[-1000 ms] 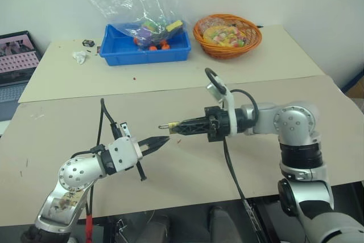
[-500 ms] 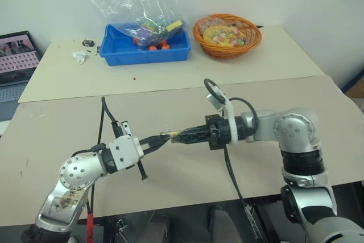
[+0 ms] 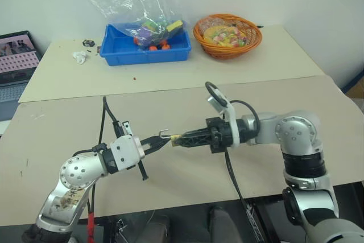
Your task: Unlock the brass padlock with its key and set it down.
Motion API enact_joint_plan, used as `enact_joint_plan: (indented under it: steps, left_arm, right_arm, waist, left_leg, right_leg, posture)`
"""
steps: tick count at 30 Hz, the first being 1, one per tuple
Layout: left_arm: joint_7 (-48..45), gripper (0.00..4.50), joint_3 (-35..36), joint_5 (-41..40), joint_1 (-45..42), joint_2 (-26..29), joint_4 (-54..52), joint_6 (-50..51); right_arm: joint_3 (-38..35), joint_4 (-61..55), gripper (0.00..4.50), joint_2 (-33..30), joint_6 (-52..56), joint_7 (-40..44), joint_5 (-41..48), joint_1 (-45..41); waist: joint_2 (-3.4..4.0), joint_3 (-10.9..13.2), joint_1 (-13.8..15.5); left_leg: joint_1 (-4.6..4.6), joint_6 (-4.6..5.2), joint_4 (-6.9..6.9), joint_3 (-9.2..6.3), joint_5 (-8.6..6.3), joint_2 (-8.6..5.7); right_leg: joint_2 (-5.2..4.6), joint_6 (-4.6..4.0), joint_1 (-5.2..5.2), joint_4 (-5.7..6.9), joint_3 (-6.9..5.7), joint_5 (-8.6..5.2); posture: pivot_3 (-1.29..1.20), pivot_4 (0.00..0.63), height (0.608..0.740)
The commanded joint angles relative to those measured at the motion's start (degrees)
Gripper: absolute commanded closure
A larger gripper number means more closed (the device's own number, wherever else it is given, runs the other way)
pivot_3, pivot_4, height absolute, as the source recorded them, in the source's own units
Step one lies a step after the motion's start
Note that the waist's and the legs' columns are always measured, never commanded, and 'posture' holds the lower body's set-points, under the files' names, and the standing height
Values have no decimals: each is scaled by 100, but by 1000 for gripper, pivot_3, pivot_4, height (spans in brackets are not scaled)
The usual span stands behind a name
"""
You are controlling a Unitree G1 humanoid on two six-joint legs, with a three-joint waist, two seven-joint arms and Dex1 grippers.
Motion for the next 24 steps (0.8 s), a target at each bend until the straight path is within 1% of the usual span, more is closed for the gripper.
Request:
enact_joint_plan:
  steps: [1,4,11,14,16,20,24]
  left_arm:
    - [51,4459,43,-26,-66,-2,-251,33]
    - [81,4459,38,-23,-83,-12,-292,88]
    - [146,4459,38,-10,-95,-28,-388,220]
    - [179,4459,62,-6,-105,-16,-468,289]
    - [222,4459,94,26,-117,-1,-512,331]
    - [218,4459,190,47,-113,85,-656,361]
    - [199,4459,262,14,-57,168,-723,440]
  right_arm:
    - [-466,274,4399,133,115,-72,373,-382]
    - [-664,591,4399,122,160,-111,428,-636]
    - [-747,968,4399,87,166,-76,372,-892]
    - [-449,1414,4399,-77,105,70,5,-955]
    - [-10,1805,4399,-190,1,139,-445,-924]
    - [498,2739,4399,-69,64,222,-984,-828]
    - [788,3151,4399,-30,-54,513,-1309,-834]
  waist:
    - [0,0,-4]
    - [0,0,8]
    - [0,0,-1]
    - [0,0,-5]
    - [0,0,4]
    - [-1,0,-9]
    - [0,0,-16]
  left_leg:
    - [0,0,0,1,0,1]
    - [0,0,1,2,0,0]
    - [0,-2,0,3,-2,4]
    - [1,-2,0,5,-2,5]
    - [2,-2,0,6,-2,6]
    - [4,-2,0,9,-2,6]
    - [-1,-3,0,11,-2,7]
  right_leg:
    - [1,-2,0,0,1,1]
    - [1,-5,0,0,2,3]
    - [5,-5,-1,-1,0,4]
    - [5,-5,-2,0,1,4]
    - [6,-7,-1,-1,0,5]
    - [6,-7,0,0,2,5]
    - [7,-8,-5,-1,5,5]
  posture:
    - [0,150,732]
    - [0,150,732]
    - [0,150,732]
    - [0,150,732]
    - [0,150,732]
    - [0,150,732]
    - [0,150,732]
